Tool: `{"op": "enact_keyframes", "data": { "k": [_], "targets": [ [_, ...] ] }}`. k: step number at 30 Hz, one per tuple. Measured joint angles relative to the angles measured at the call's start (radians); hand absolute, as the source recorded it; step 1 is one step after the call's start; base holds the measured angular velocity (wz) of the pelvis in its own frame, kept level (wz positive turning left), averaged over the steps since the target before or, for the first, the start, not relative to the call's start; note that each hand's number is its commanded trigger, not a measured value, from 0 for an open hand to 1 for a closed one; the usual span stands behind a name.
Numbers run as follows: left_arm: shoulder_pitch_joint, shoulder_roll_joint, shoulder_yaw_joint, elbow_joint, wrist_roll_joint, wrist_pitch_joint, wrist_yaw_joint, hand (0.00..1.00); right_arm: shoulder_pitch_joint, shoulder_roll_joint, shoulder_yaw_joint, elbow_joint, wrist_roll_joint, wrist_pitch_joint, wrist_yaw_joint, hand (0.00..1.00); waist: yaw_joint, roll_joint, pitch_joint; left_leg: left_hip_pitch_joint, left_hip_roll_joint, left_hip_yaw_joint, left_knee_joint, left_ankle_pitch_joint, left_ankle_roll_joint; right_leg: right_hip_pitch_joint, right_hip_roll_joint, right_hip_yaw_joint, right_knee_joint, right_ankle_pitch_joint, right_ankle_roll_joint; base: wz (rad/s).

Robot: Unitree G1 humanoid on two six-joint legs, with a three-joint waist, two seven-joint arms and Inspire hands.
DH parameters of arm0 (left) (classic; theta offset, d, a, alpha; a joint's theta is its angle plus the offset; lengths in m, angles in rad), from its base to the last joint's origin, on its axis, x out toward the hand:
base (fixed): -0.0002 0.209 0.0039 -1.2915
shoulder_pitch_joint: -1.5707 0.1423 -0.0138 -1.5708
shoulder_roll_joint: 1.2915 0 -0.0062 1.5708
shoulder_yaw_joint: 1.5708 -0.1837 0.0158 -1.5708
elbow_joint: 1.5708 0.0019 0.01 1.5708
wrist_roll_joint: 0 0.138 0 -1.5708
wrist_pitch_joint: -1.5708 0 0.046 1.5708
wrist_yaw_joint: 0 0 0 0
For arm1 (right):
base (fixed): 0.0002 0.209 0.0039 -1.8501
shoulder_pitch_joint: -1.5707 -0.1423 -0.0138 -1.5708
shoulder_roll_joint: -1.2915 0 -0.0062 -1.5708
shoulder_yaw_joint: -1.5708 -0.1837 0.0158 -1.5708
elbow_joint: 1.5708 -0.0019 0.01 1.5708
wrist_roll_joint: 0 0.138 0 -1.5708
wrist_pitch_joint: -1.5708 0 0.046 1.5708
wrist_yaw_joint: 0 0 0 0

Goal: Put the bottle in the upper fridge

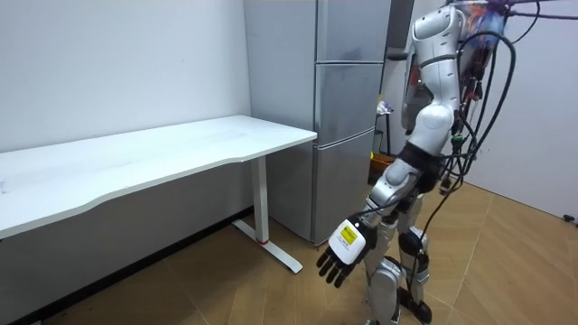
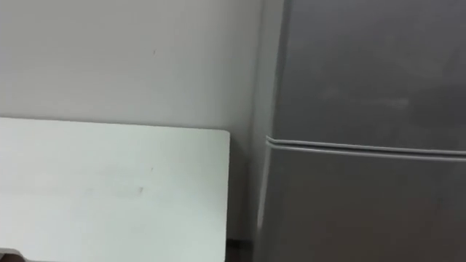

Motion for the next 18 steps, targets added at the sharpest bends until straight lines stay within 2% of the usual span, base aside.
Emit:
{"op": "enact_keyframes", "data": {
  "k": [2, 5, 7, 9, 11, 12, 13, 15, 16, 18],
  "targets": [
    [-0.002, -0.001, 0.000, 0.005, -0.004, 0.000, 0.001, 0.00, 0.027, 0.002, -0.001, 0.006, 0.000, -0.002, -0.018, 0.00, -0.001, 0.001, 0.0018, -0.001, 0.001, 0.008, 0.000, -0.003, -0.001, -0.004, 0.001, 0.007, -0.001, 0.000, 0.000, -0.12],
    [-0.006, -0.012, -0.001, 0.006, -0.013, 0.000, 0.022, 0.00, 0.076, 0.021, -0.002, 0.026, 0.000, -0.002, -0.051, 0.00, -0.003, 0.014, 0.0014, 0.001, 0.002, 0.014, -0.001, -0.009, 0.000, -0.004, 0.001, 0.011, -0.001, 0.000, 0.000, -0.07],
    [-0.007, -0.021, 0.003, 0.005, -0.012, 0.000, 0.035, 0.00, 0.111, 0.049, -0.021, 0.031, 0.008, -0.003, -0.056, 0.00, -0.004, 0.027, -0.0038, 0.005, 0.002, 0.017, -0.001, -0.009, 0.001, -0.005, 0.000, 0.013, 0.000, 0.000, 0.000, -0.03],
    [-0.003, -0.032, 0.003, 0.006, -0.012, 0.000, 0.046, 0.00, 0.171, 0.095, -0.041, 0.031, 0.047, -0.004, -0.059, 0.00, -0.002, 0.041, -0.0105, 0.006, 0.003, 0.018, 0.000, -0.009, 0.001, -0.005, 0.000, 0.013, 0.001, 0.000, 0.000, 0.00],
    [-0.006, -0.040, 0.003, 0.005, -0.013, 0.001, 0.047, 0.00, 0.217, 0.123, -0.041, 0.036, 0.101, -0.004, -0.061, 0.00, -0.005, 0.058, -0.0147, 0.007, 0.003, 0.018, -0.003, -0.009, 0.001, -0.002, 0.000, 0.013, 0.001, 0.000, 0.001, 0.00],
    [-0.007, -0.042, 0.002, 0.005, -0.015, 0.002, 0.051, 0.00, 0.238, 0.148, -0.040, 0.045, 0.133, -0.001, -0.065, 0.00, -0.007, 0.067, -0.0139, 0.011, 0.003, 0.018, -0.006, -0.009, 0.000, 0.001, 0.000, 0.014, 0.001, -0.001, 0.001, 0.00],
    [-0.006, -0.042, 0.000, 0.006, -0.021, 0.002, 0.053, 0.00, 0.248, 0.162, -0.038, 0.054, 0.149, -0.001, -0.067, 0.00, -0.008, 0.069, -0.0133, 0.014, 0.003, 0.018, -0.006, -0.008, 0.000, 0.003, 0.000, 0.014, 0.001, -0.002, -0.001, 0.00],
    [-0.010, -0.044, -0.003, 0.012, -0.052, 0.003, 0.071, 0.00, 0.289, 0.215, -0.022, 0.120, 0.179, 0.002, -0.077, 0.00, -0.008, 0.068, -0.0129, 0.018, 0.003, 0.018, 0.002, -0.008, -0.001, 0.002, 0.000, 0.017, 0.001, -0.011, -0.002, 0.00],
    [-0.009, -0.045, -0.004, 0.012, -0.053, 0.003, 0.074, 0.00, 0.301, 0.227, -0.015, 0.138, 0.188, 0.003, -0.077, 0.00, -0.007, 0.068, -0.0128, 0.020, 0.003, 0.018, 0.003, -0.008, -0.001, 0.001, 0.000, 0.019, 0.002, -0.013, -0.002, 0.00],
    [-0.005, -0.051, -0.011, 0.024, -0.090, 0.002, 0.078, 0.00, 0.338, 0.279, 0.011, 0.206, 0.215, 0.007, -0.076, 0.00, -0.010, 0.068, -0.0118, 0.023, 0.003, 0.019, 0.000, -0.008, -0.001, 0.003, 0.000, 0.020, 0.002, -0.014, -0.001, 0.00]
  ]
}}
